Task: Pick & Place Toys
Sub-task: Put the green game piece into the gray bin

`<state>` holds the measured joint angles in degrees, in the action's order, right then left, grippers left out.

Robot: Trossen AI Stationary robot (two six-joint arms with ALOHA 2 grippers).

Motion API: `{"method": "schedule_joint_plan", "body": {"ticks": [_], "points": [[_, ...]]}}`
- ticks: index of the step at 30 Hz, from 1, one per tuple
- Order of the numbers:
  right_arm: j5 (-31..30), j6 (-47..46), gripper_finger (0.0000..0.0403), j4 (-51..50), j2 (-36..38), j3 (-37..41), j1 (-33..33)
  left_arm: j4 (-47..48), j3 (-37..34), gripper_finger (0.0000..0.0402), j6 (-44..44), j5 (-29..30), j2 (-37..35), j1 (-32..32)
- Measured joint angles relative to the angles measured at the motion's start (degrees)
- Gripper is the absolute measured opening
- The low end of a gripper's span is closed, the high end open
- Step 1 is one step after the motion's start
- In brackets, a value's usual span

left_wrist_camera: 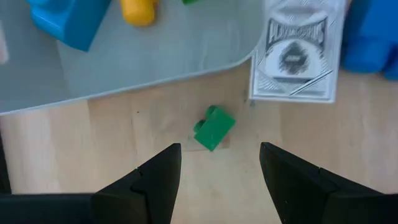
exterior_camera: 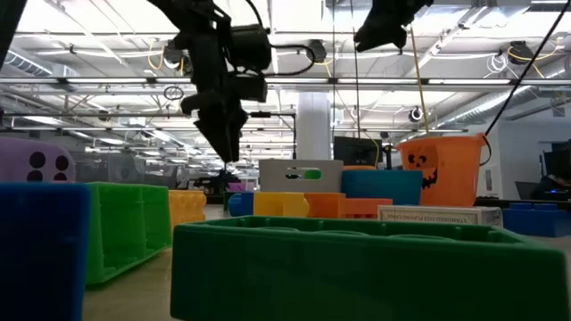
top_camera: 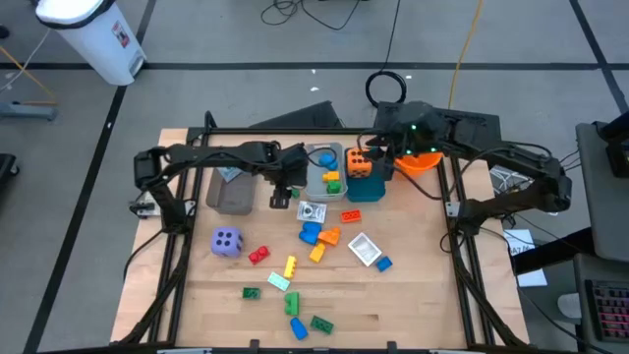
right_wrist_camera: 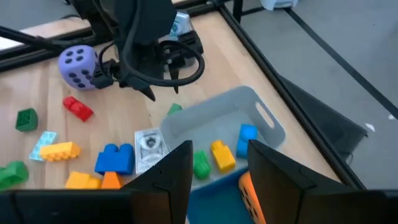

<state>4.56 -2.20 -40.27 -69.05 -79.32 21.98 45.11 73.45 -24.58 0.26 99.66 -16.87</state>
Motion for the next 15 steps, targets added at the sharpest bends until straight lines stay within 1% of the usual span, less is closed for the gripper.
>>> {"method": "schedule_joint_plan", "body": {"ticks": [2,6,11,15], "points": [[0.00,-0.17,0.0144,0.80,1.24,1.45,0.38,-0.32,0.01,0.0227,-1.36,0.65,0.94,-0.04],[-0.02,-2.97,0.0144,5.29,3.79,7.28,0.53,-1.50,0.02,0.0227,-3.85,1.24,2.34,-0.25],[0.12,-8.31,0.0144,11.43,7.84,15.98,0.50,-3.07,0.02,0.0227,-5.15,0.75,3.16,-0.55],[0.04,-10.79,0.0144,13.20,10.50,20.73,0.50,-3.02,0.02,0.0227,-6.47,-1.00,3.25,-1.07]]}}
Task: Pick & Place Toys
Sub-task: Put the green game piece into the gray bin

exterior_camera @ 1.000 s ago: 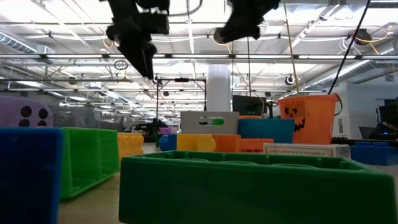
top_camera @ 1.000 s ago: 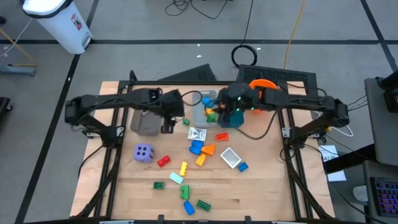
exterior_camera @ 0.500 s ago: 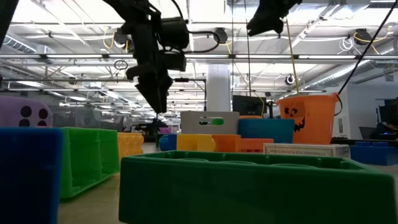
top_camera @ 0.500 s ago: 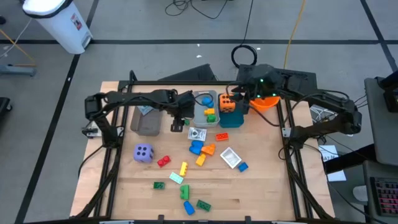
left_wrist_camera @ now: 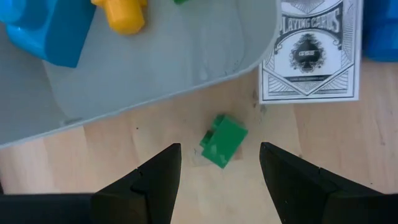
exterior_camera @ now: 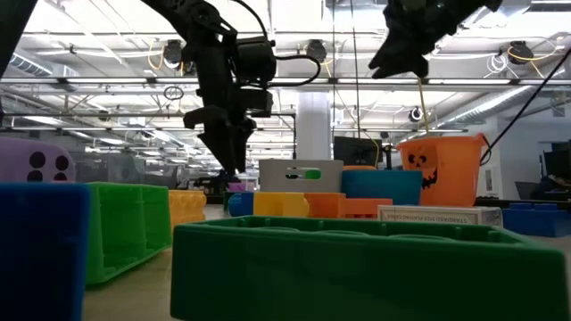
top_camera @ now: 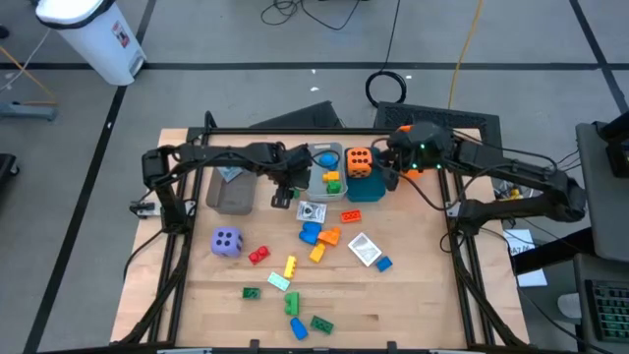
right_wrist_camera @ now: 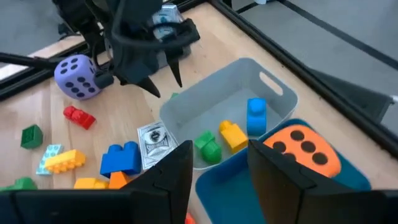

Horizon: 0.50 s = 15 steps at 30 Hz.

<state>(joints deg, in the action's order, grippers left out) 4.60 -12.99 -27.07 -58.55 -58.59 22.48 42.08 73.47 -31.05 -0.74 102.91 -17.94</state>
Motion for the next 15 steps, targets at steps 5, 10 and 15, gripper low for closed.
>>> {"method": "schedule_joint_plan", "body": {"ticks": [5,10,15], "points": [[-0.22,-1.14,0.0144,0.31,0.95,1.05,0.00,-0.02,0.00,0.0227,-0.80,-0.79,0.00,-0.86],[-0.26,-1.02,0.0144,2.90,0.93,1.07,0.00,-0.57,0.00,0.0227,-0.78,-0.82,0.58,-1.81],[-0.31,-0.93,0.0144,2.80,0.90,1.07,0.00,-0.51,-0.04,0.0227,-0.78,-1.25,1.77,-1.92]]}}
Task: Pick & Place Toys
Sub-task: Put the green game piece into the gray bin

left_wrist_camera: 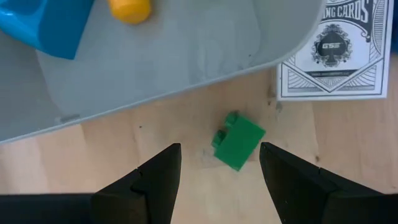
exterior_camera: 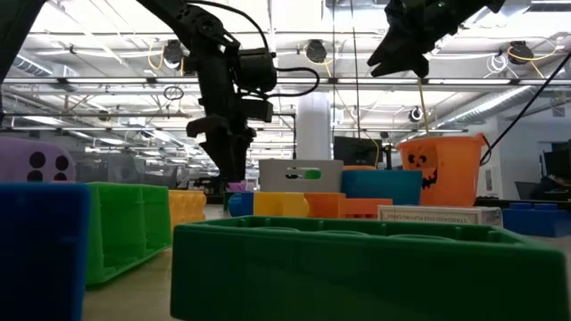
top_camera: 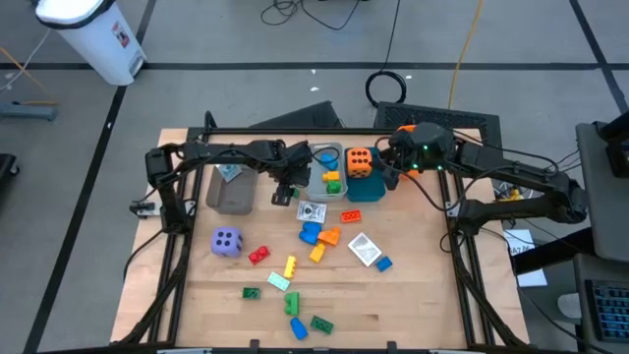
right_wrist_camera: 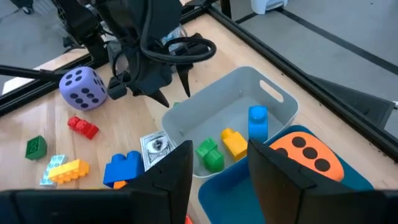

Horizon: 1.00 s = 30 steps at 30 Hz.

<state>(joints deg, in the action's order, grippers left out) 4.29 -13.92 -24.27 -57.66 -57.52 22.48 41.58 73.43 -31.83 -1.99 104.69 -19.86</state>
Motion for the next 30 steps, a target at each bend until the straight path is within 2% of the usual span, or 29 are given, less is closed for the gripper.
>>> {"method": "schedule_joint_plan", "body": {"ticks": [9,30], "points": [[0.00,-0.11,0.0144,-0.39,0.01,0.00,0.00,-0.01,0.02,0.0227,-0.69,-2.13,0.76,0.50],[-0.02,-0.17,0.0144,-0.57,-0.01,0.00,-0.02,-0.98,0.04,0.0227,-1.29,-1.99,3.80,1.27]]}}
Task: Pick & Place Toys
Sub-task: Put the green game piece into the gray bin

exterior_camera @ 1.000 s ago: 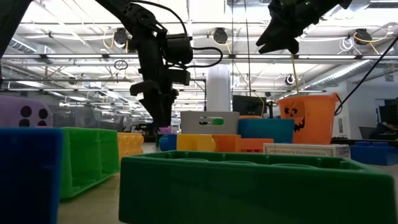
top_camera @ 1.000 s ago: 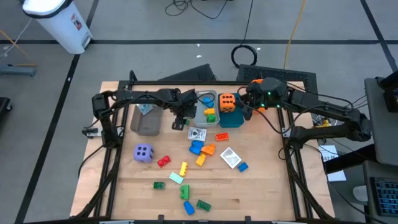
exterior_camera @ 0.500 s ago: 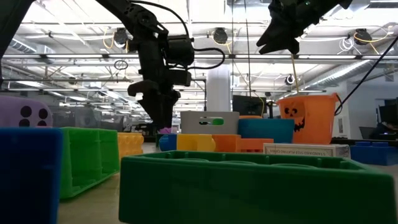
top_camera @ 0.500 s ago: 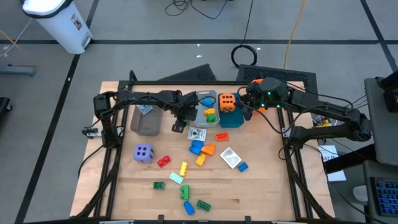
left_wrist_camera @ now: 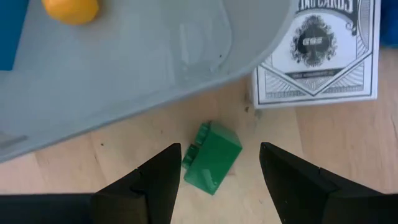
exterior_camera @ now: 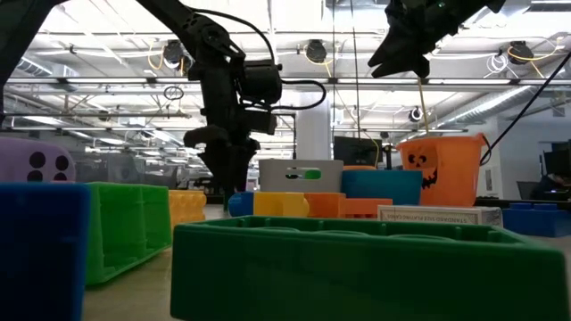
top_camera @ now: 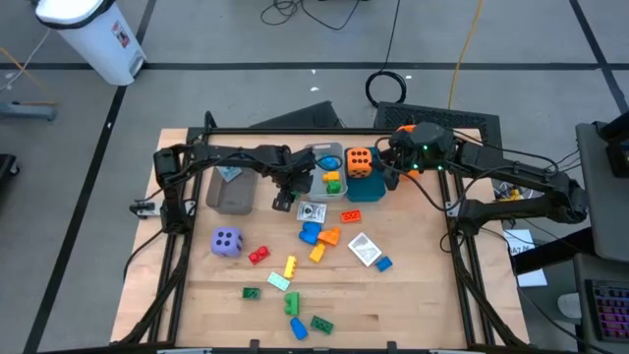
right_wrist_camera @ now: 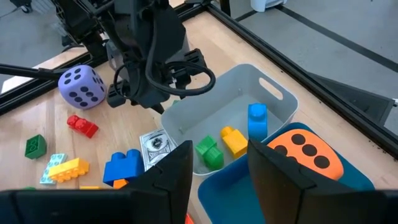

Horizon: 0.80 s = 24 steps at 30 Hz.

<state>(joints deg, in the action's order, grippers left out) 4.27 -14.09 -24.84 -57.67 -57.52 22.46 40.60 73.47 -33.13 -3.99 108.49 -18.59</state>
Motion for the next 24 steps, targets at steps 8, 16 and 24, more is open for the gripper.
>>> {"method": "schedule_joint_plan", "body": {"ticks": [8,16,24], "points": [[0.00,0.00,0.0144,-0.13,0.00,0.00,0.00,-0.73,0.00,0.0227,-0.22,1.55,0.55,-0.13],[0.00,-0.05,0.0144,-0.32,0.00,0.00,0.01,-0.48,0.00,0.0227,1.23,2.47,2.56,-0.02],[0.00,-0.07,0.0144,-0.33,0.00,0.00,0.01,-0.65,0.00,0.0227,1.82,2.62,2.56,-0.11]]}}
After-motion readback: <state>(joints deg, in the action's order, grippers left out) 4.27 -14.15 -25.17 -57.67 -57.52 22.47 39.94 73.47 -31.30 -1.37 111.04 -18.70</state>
